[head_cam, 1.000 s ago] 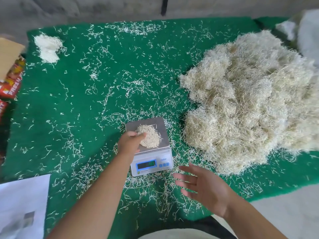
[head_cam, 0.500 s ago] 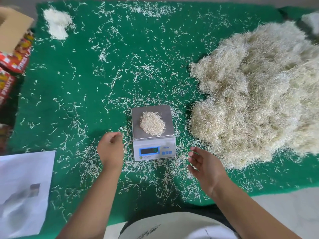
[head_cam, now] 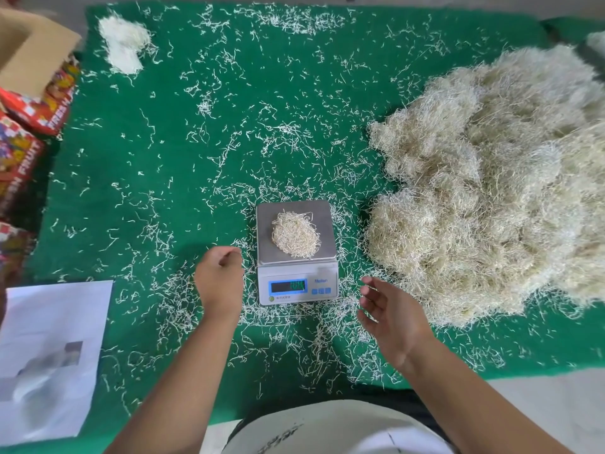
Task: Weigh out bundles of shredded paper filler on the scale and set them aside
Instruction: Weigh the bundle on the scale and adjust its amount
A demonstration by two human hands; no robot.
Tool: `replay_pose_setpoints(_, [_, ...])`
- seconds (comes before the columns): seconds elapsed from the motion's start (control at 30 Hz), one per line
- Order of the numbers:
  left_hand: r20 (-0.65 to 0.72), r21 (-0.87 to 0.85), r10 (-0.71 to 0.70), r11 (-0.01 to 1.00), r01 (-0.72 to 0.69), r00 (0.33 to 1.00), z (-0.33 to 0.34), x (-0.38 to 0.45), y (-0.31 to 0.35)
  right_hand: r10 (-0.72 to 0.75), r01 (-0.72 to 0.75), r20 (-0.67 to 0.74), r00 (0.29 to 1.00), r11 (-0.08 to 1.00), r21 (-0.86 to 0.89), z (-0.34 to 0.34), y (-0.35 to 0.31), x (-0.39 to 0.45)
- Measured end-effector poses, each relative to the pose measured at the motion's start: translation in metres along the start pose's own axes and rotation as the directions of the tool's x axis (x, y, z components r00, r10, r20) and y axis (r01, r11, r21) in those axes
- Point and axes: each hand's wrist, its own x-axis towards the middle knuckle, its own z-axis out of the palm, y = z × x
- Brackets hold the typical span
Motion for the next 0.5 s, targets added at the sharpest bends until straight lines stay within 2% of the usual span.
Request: replay_pose_setpoints(0.5, [-0.009,0.005,0.016,1.000,-0.016,1.000,0.023,-0.009,0.013,0.006,-0.005,0.031,1.000,1.000,-0.028,-0.023,-0.012,0.006])
